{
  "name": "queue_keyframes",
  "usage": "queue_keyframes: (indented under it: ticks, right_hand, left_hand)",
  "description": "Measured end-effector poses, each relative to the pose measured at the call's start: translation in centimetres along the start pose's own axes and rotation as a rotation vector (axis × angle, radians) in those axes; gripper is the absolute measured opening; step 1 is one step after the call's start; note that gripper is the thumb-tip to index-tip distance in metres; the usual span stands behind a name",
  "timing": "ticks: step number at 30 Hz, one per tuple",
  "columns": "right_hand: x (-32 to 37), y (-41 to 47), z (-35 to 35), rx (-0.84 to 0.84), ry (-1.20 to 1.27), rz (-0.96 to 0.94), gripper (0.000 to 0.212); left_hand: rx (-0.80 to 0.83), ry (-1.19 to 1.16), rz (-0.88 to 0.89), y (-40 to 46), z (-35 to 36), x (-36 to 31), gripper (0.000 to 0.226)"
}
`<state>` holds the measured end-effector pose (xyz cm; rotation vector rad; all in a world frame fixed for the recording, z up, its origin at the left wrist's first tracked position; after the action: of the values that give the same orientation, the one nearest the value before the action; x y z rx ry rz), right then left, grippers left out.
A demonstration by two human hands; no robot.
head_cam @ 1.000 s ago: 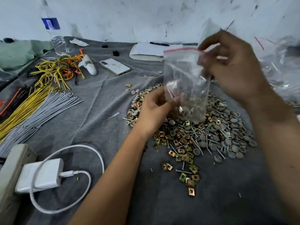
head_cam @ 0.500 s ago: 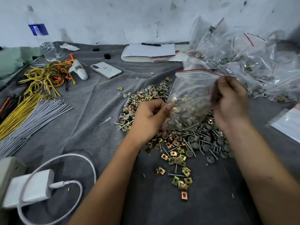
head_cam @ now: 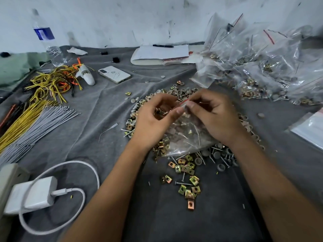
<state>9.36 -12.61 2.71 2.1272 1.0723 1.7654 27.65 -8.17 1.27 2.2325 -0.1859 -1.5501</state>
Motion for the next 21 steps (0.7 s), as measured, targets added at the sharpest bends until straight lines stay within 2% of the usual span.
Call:
queue_keyframes:
  ticks: [2, 6, 10, 14, 17, 19, 21]
  right_hand:
    - [0.0, -0.1, 0.7, 0.082, -0.077, -0.033, 0.011]
    - [-0.1, -0.2, 0.7, 0.135, -0.221, -0.061, 0.008]
    - [0.1, 0.0, 0.8, 0.139, -0.231, -0.073, 0.008]
    - [0.4, 0.0, 0.4, 0.084, -0.249, -0.101, 0.007]
    - [0.9, 0.1, 0.3, 0.020, -0.236, -0.152, 0.006]
    - [1.3, 0.1, 0.3, -0.035, -0.218, -0.212, 0.008]
    - [1.5, 0.1, 0.3, -0.052, -0.188, -0.222, 0.010]
  left_hand:
    - [0.053, 0.066, 0.037, -0.2, 0.2, -0.4, 0.025]
    - [0.097, 0.011, 0.005, -0.4, 0.3, -0.2, 0.010]
    - [0.074, -0.013, 0.031, -0.2, 0.0, -0.3, 0.013]
    - [0.060, 0.080, 0.087, -0.3, -0.2, -1.0, 0.014]
    - [-0.062, 0.240, 0.225, -0.1, -0.7, -1.9, 0.017]
    - [-0.106, 0.210, 0.272, 0.0, -0.9, -2.5, 0.020]
    - [-0.091, 0.135, 0.247, 0.2, -0.9, -2.7, 0.020]
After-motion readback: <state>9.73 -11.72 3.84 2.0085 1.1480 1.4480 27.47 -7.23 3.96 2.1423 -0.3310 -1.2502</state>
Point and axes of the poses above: each hand's wrist, its own y-axis towards the middle knuckle, its own z-axis out of the palm, x = y × z, the point moved 2 cm from there along y, towards the middle knuckle, and after that the axes turned 4 degrees about -z, right-handed, at the moved point
